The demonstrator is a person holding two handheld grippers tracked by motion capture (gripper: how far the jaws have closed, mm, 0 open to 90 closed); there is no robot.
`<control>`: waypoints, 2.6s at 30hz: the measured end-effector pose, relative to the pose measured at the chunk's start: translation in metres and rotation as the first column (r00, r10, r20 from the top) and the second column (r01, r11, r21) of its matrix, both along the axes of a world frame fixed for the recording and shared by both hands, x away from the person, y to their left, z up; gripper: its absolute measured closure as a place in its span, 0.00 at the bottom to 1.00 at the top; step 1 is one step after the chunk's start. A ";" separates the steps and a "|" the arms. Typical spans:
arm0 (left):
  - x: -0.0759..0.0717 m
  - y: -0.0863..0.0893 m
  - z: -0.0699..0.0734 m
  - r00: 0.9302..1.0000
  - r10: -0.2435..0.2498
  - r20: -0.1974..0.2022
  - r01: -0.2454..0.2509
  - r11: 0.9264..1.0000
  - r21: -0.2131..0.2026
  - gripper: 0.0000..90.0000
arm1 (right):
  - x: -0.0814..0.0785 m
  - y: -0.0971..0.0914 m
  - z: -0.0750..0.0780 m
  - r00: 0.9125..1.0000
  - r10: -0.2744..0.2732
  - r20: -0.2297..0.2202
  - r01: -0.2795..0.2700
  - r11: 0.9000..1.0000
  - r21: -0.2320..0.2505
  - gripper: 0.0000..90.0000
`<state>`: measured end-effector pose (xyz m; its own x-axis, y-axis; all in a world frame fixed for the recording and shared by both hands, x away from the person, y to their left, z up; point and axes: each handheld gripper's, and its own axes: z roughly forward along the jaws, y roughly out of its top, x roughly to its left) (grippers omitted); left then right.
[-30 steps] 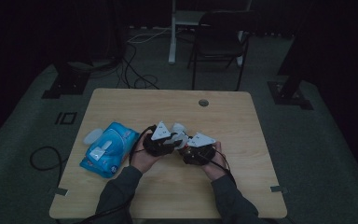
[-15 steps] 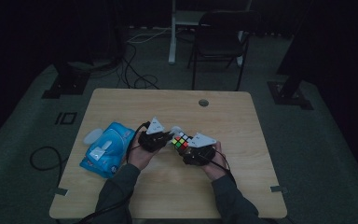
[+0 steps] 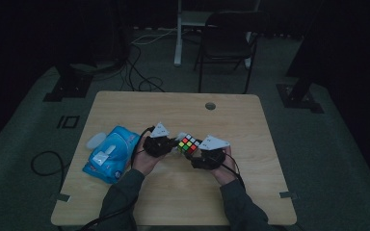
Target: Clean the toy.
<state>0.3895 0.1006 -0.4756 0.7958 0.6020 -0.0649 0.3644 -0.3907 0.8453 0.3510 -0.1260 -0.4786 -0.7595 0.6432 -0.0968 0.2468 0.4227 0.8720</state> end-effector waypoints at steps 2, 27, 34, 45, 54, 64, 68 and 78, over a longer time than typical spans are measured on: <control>0.000 0.000 -0.001 1.000 -0.005 -0.005 0.005 1.000 -0.002 0.96 | 0.000 -0.001 0.000 1.000 0.000 -0.001 0.000 1.000 0.002 0.38; 0.001 0.005 0.015 0.999 -0.034 -0.008 0.033 0.997 -0.072 0.96 | -0.001 0.002 -0.002 0.999 0.044 -0.013 -0.044 0.999 0.013 0.38; -0.007 0.000 0.028 0.997 -0.076 0.019 0.077 0.992 -0.102 0.96 | 0.001 0.003 -0.007 0.999 0.036 -0.024 -0.036 0.999 -0.006 0.38; -0.016 -0.024 0.032 0.990 -0.143 0.008 0.143 0.987 -0.067 0.94 | 0.002 0.002 -0.008 0.999 0.027 -0.021 -0.027 1.000 -0.010 0.38; -0.020 -0.026 0.037 0.979 -0.203 -0.017 0.201 0.975 -0.094 0.80 | 0.003 0.000 -0.009 1.000 0.019 -0.024 -0.019 1.000 -0.008 0.38; -0.024 -0.028 0.037 0.979 -0.203 -0.024 0.200 0.976 -0.089 0.99 | 0.004 -0.002 -0.009 1.000 0.014 -0.023 -0.014 1.000 0.002 0.38; -0.025 -0.028 0.040 0.977 -0.215 -0.015 0.212 0.973 -0.092 0.84 | 0.004 -0.002 -0.008 1.000 0.013 -0.021 -0.013 1.000 0.003 0.38; -0.023 -0.017 0.050 0.980 -0.196 0.034 0.198 0.974 -0.107 0.73 | 0.004 -0.002 -0.008 1.000 0.016 -0.020 -0.016 1.000 0.002 0.38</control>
<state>0.3666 0.0831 -0.4260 0.9001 0.4236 -0.1019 0.2693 -0.3571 0.8944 0.3552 -0.1276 -0.4870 -0.7713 0.6314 -0.0803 0.2578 0.4253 0.8676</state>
